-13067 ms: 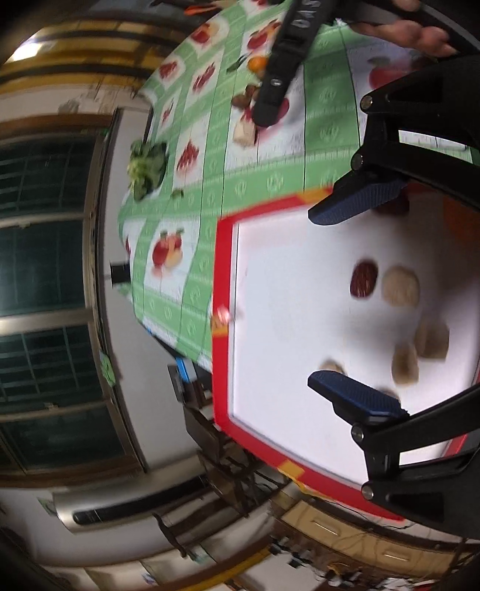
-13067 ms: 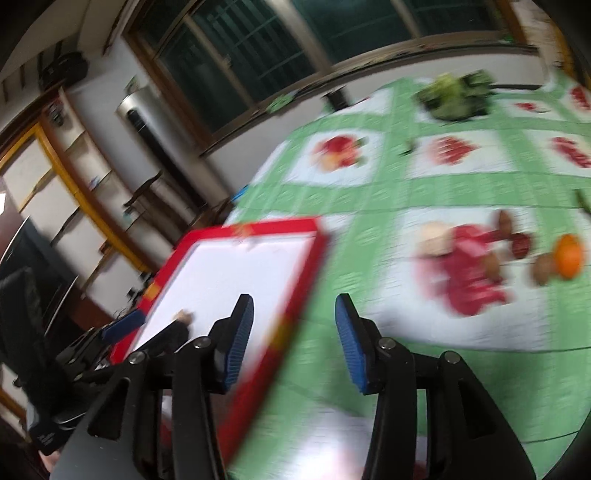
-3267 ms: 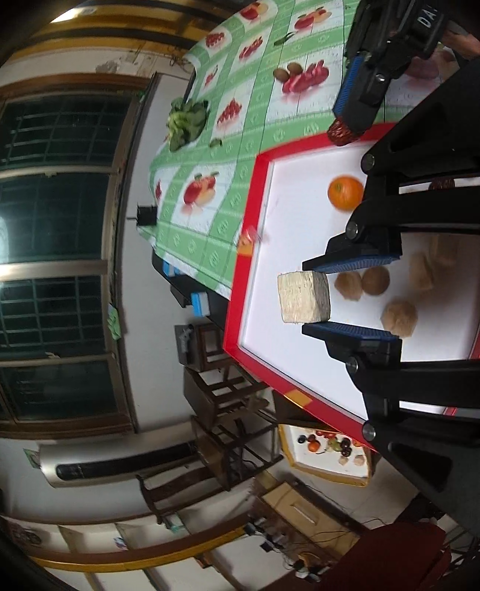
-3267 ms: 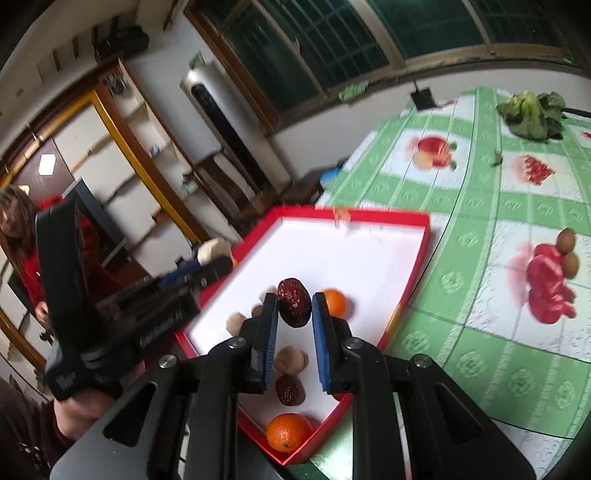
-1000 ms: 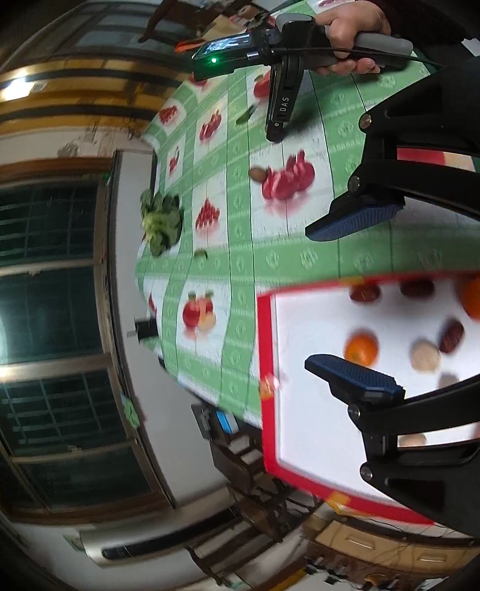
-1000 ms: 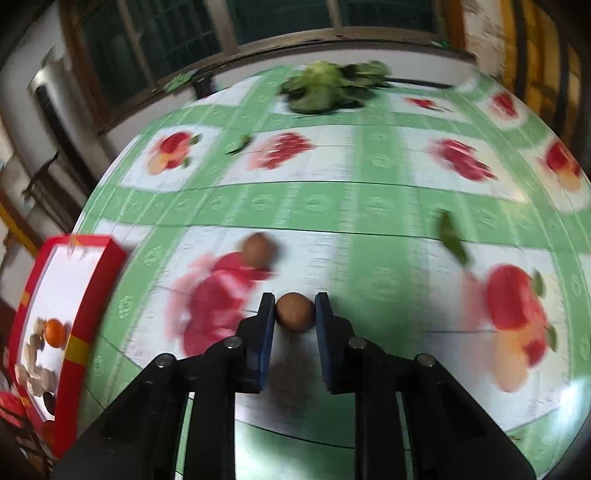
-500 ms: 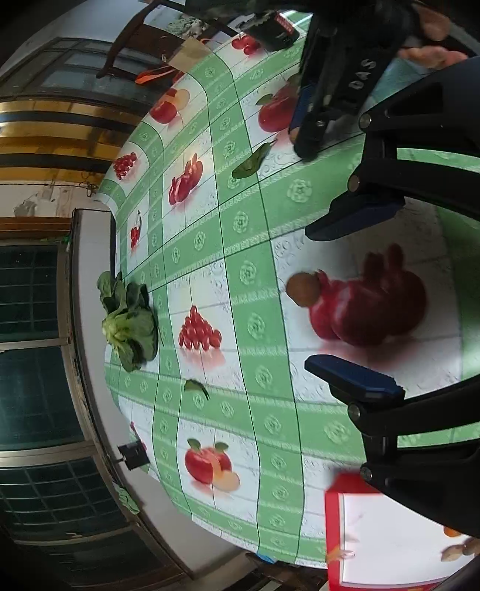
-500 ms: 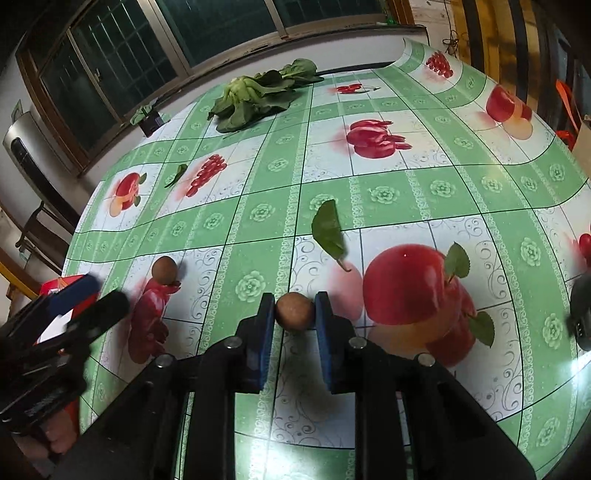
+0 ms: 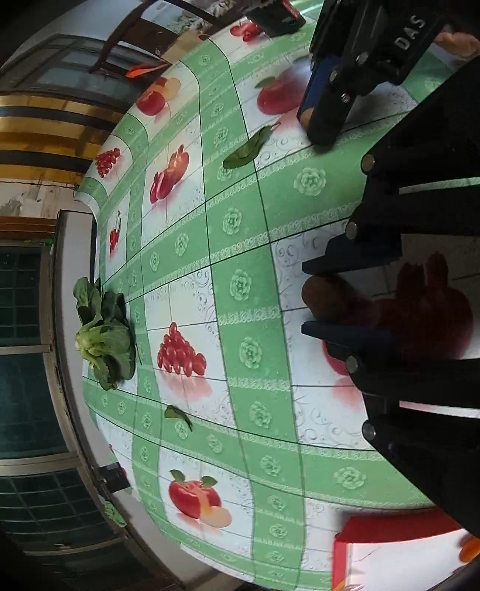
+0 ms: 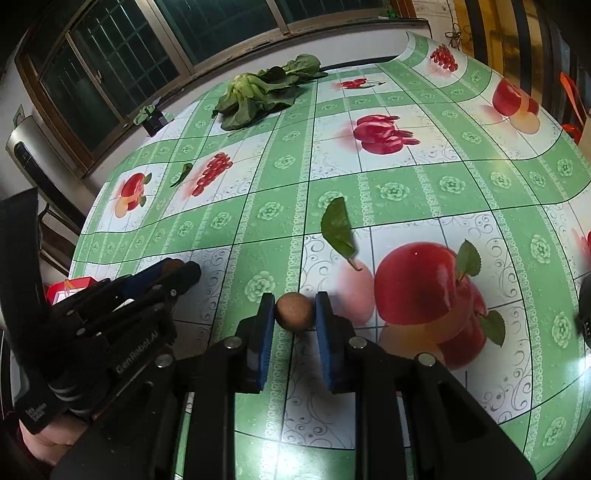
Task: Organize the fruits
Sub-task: 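Grasp a round brown fruit with the left gripper while the right gripper grasps another, then carry both round brown fruits over the white tray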
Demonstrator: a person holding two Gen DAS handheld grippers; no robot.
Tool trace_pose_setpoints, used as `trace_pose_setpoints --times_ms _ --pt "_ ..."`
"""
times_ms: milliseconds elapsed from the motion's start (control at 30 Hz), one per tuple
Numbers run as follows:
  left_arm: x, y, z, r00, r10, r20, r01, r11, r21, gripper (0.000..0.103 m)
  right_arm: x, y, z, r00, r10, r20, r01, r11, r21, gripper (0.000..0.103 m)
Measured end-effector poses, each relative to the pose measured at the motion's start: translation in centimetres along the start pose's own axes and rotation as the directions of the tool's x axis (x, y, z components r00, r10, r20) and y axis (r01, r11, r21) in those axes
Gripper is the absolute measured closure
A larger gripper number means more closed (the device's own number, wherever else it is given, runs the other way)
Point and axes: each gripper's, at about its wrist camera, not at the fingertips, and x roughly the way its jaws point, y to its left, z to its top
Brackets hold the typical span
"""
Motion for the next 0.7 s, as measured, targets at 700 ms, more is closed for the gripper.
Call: trace_pose_setpoints --times_ms 700 --pt "-20.1 8.7 -7.7 0.892 0.333 0.305 -0.291 0.94 -0.177 0.079 -6.1 9.8 -4.1 0.896 0.377 0.235 -0.327 0.918 -0.225 0.079"
